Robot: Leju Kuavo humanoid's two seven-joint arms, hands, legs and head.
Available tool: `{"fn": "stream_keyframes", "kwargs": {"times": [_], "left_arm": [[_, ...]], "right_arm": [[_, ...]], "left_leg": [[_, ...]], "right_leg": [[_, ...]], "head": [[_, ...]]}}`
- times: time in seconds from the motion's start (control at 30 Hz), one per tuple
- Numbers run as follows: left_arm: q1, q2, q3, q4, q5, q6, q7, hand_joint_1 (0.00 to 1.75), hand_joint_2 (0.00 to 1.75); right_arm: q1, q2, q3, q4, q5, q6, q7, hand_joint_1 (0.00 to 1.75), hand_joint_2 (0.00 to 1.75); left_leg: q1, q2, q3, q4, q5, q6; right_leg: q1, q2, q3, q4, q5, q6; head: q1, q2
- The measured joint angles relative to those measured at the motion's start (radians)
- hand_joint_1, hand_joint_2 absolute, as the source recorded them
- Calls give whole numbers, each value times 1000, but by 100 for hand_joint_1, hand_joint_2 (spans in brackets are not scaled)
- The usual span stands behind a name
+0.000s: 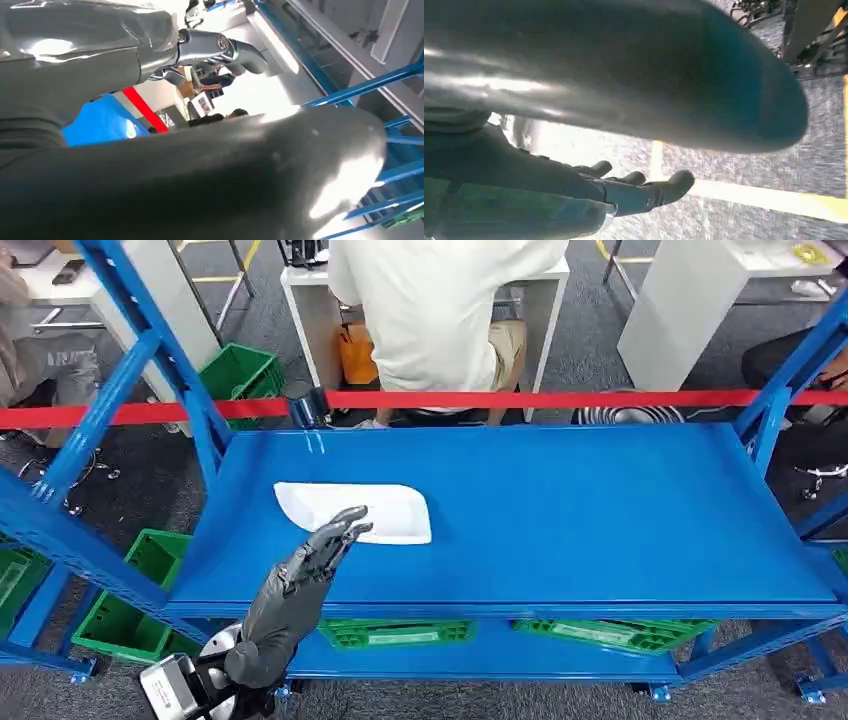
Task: Take the parts from the cabinet and place them on the table.
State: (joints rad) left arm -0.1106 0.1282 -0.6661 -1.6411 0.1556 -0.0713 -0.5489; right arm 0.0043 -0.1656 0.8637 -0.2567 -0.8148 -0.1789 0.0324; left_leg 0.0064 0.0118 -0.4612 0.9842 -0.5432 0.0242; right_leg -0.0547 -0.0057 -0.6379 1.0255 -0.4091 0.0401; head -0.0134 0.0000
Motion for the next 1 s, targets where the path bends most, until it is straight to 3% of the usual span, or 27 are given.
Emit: {"fn": "stream_keyframes", "kwargs": {"times": [0.03,0.07,0.17,0.2,0.23,0.27,0.3,0.33,0.37,0.4,0.47,0.5,0.53,0.6,0.67,0.7,0.73,0.77,0.83,0.9,0.93,1.0], "left_arm": [[0,2,0,-2,0,0,0,0,0],[-1,3,-1,-5,0,0,-1,0,0],[2,7,-3,-5,-1,0,-1,0,0],[5,8,-3,-5,-1,0,-1,0,0],[7,9,-3,-6,-2,-1,-1,0,0],[7,10,-3,-8,-2,-2,-1,0,0],[7,11,-3,-11,-2,-3,-1,0,0],[7,11,-3,-16,-2,-3,-1,0,0],[7,12,-3,-23,-2,-5,-1,0,0],[8,13,-2,-26,-2,-8,-1,0,0],[8,15,-2,-35,-2,-11,-1,0,0],[9,16,-1,-40,-1,-13,0,0,0],[11,16,-1,-45,1,-19,1,0,0],[10,14,-1,-46,3,-25,3,0,0],[16,15,-2,-46,5,-29,6,0,0],[17,15,-2,-46,5,-30,7,0,175],[20,15,-3,-46,5,-30,7,0,175],[22,15,-3,-46,5,-30,7,0,175],[22,14,-3,-46,3,-30,11,0,175],[22,16,-3,-46,-16,-23,21,0,175],[22,16,-3,-46,-46,-6,24,0,175],[23,16,-3,-43,-136,65,42,0,175]], "right_arm": [[1,0,0,0,-1,0,0,0,0],[0,0,0,0,-1,0,0,0,0],[-1,-2,-1,0,-2,0,0,0,0],[0,-2,-1,0,-2,0,0,0,0],[-1,-2,-1,1,-2,0,0,0,0],[-1,-2,-1,1,-2,0,0,0,0],[-1,-3,-1,1,-2,0,0,0,0],[-2,-2,-1,0,-2,0,0,0,0],[-2,7,-1,0,-2,0,0,0,0],[-2,5,-1,0,-2,0,0,0,0],[-1,5,-1,0,-3,0,0,0,0],[-2,5,-1,0,-2,0,0,0,0],[-2,5,0,0,-3,0,0,0,0],[-3,3,0,0,-5,0,0,0,0],[-1,-2,0,0,-7,0,0,0,0],[-1,-3,0,0,-8,0,0,0,0],[1,-5,0,1,-9,0,0,0,0],[0,-7,0,1,-9,0,0,0,0],[-2,-11,0,1,-13,0,0,0,0],[-1,-10,0,1,-19,-1,0,0,0],[-1,-10,0,1,-24,-2,-2,0,0],[2,-9,0,1,-37,-7,-4,0,0]], "left_leg": [[4,-2,-12,33,0,-4],[4,-3,-44,92,-15,-11],[6,-4,-185,310,-123,-26],[7,-4,-211,331,-124,-28],[7,-4,-212,305,-97,-24],[6,-4,-194,245,-53,-18],[4,-7,-160,160,-1,-7],[-1,-7,-120,69,48,12],[-10,-11,-105,29,61,30],[-15,-14,-108,30,45,34],[-24,-14,-106,26,49,38],[-24,-15,-102,15,57,47],[-10,-16,-75,-17,91,56],[-14,-12,-74,-24,102,58],[-18,-11,-79,-23,103,56],[-20,-11,-81,-23,104,55],[-20,-12,-82,-22,104,54],[-20,-13,-81,-20,103,52],[-18,-14,-83,-4,95,41],[-30,-14,-93,17,79,25],[-28,-14,-94,16,78,22],[-23,-14,-94,16,78,17]], "right_leg": [[1,0,5,-2,-3,-4],[3,1,8,-2,-7,-9],[6,4,12,-2,-16,-21],[8,6,14,-2,-17,-23],[11,8,16,-2,-18,-24],[13,9,19,-2,-19,-24],[17,12,21,-3,-19,-24],[19,13,23,-4,-19,-24],[16,14,24,-4,-19,-23],[17,15,25,-8,-20,-19],[13,14,27,-11,-18,-5],[15,14,32,-19,-14,3],[16,12,25,-7,-14,4],[19,11,-15,89,-74,-12],[19,11,-88,251,-141,-17],[19,11,-108,297,-153,-11],[18,11,-102,288,-147,-2],[18,11,-68,230,-124,11],[15,6,43,29,-59,32],[18,7,66,-12,-56,8],[21,7,63,-7,-55,-5],[25,7,62,-7,-54,-16]], "head": [[0,0],[-2,0],[-2,0],[-2,0],[-2,0],[-2,0],[-2,0],[-1,0],[0,0],[2,0],[-1,0],[-1,0],[1,0],[3,0],[3,0],[4,0],[3,0],[4,0],[4,0],[3,0],[2,0],[2,0]]}}
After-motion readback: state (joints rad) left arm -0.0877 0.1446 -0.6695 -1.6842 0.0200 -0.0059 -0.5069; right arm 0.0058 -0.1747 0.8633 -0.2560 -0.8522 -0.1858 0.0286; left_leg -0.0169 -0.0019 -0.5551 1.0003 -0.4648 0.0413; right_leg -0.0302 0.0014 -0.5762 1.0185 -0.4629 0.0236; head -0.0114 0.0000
